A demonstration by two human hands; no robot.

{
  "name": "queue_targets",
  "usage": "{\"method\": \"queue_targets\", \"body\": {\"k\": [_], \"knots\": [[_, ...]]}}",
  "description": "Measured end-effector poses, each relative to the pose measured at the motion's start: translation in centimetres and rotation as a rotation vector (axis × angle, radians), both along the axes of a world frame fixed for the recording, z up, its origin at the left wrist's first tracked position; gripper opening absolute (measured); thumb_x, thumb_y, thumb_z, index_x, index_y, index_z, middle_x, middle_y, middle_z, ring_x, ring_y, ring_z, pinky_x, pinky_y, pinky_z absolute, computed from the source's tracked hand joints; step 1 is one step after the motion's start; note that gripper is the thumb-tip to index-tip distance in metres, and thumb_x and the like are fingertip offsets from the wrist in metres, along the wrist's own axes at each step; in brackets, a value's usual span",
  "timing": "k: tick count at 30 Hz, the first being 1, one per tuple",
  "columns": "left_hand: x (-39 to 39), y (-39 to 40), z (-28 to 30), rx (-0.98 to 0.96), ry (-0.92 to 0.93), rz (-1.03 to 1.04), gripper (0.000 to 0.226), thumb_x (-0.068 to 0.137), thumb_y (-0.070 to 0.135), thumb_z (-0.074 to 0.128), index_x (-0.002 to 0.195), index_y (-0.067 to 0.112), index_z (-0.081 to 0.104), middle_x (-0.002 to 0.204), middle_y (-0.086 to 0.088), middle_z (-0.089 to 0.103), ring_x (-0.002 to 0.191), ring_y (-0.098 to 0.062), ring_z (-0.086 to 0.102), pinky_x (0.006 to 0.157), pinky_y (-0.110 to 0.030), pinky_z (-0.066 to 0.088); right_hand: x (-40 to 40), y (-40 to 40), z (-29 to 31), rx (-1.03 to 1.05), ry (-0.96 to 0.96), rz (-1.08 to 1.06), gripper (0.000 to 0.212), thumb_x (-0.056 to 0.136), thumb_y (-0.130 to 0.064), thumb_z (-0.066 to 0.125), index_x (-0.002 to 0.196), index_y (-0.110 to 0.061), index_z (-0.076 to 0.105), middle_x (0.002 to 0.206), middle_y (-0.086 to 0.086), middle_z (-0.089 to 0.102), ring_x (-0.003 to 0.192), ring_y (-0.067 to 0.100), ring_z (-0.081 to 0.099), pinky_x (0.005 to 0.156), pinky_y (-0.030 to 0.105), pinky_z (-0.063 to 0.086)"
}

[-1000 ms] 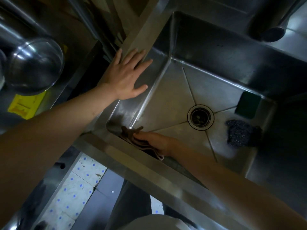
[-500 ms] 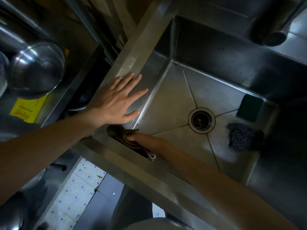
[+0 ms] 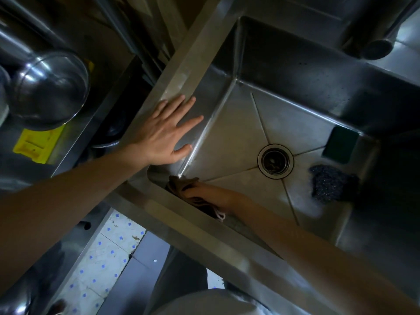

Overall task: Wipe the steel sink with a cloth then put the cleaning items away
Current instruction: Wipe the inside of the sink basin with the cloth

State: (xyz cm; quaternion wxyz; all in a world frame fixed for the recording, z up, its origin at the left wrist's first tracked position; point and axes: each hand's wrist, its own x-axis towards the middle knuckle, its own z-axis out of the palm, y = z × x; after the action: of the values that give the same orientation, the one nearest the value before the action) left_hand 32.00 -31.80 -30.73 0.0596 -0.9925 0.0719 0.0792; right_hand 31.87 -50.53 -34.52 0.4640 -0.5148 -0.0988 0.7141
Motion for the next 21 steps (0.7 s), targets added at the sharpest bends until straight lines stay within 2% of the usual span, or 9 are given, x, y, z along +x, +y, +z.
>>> {"method": "queue_targets", "body": {"k": [2,7,9,12,16,21], "knots": [[0.0,0.0,0.0,-0.003,0.000,0.001,0.073,0.080,0.057,0.033,0.144,0.023,0.036,0.156,-0.015,0.019,0.144,-0.032,0.017,0.114,-0.048,0.018,-0.2,0.5,0.0,0.014,-0.015,-0.030,0.042,0.095,-0.005,0.046,0.137,-0.005,0.045,0.125,0.011,0.056,0.104,0.014,0.054,0.099,0.027,0.038],[0.0,0.1,0.0,0.017,-0.002,0.000,0.073,0.080,0.057,0.033,0.144,0.022,0.035,0.156,-0.015,0.018,0.144,-0.033,0.016,0.114,-0.048,0.017,-0.6,0.5,-0.8,0.009,-0.029,-0.056,0.043,0.092,-0.009,0.053,0.135,-0.010,0.049,0.133,0.013,0.056,0.116,0.018,0.054,0.110,0.035,0.036],[0.0,0.0,0.0,0.014,-0.008,-0.005,0.073,0.080,0.057,0.034,0.144,0.022,0.037,0.156,-0.015,0.019,0.144,-0.033,0.017,0.114,-0.048,0.017,-0.5,0.0,-0.9,0.019,-0.033,-0.025,0.048,0.090,-0.013,0.055,0.137,-0.011,0.046,0.133,0.007,0.055,0.119,0.017,0.052,0.108,0.030,0.036],[0.1,0.1,-0.1,0.018,-0.012,-0.008,0.073,0.080,0.057,0.034,0.144,0.022,0.036,0.156,-0.015,0.020,0.144,-0.033,0.017,0.114,-0.047,0.016,-0.3,-1.1,-1.0,0.055,-0.065,0.016,0.052,0.093,-0.009,0.050,0.143,-0.010,0.036,0.141,0.006,0.047,0.127,0.016,0.046,0.107,0.023,0.033],[0.1,0.1,-0.2,0.033,-0.014,-0.004,0.073,0.080,0.058,0.034,0.144,0.023,0.035,0.156,-0.014,0.019,0.144,-0.032,0.016,0.114,-0.046,0.016,-0.6,-2.2,-1.2,0.039,-0.029,-0.024,0.066,0.080,-0.022,0.055,0.143,-0.011,0.039,0.142,0.007,0.049,0.129,0.019,0.047,0.110,0.028,0.035],[0.1,0.1,-0.2,0.031,-0.025,-0.011,0.073,0.080,0.058,0.034,0.144,0.023,0.036,0.156,-0.014,0.021,0.144,-0.032,0.017,0.113,-0.046,0.016,-0.3,-1.2,-0.8,0.027,-0.062,-0.005,0.055,0.090,-0.011,0.054,0.142,-0.010,0.038,0.142,0.008,0.047,0.129,0.019,0.046,0.105,0.022,0.035]]}}
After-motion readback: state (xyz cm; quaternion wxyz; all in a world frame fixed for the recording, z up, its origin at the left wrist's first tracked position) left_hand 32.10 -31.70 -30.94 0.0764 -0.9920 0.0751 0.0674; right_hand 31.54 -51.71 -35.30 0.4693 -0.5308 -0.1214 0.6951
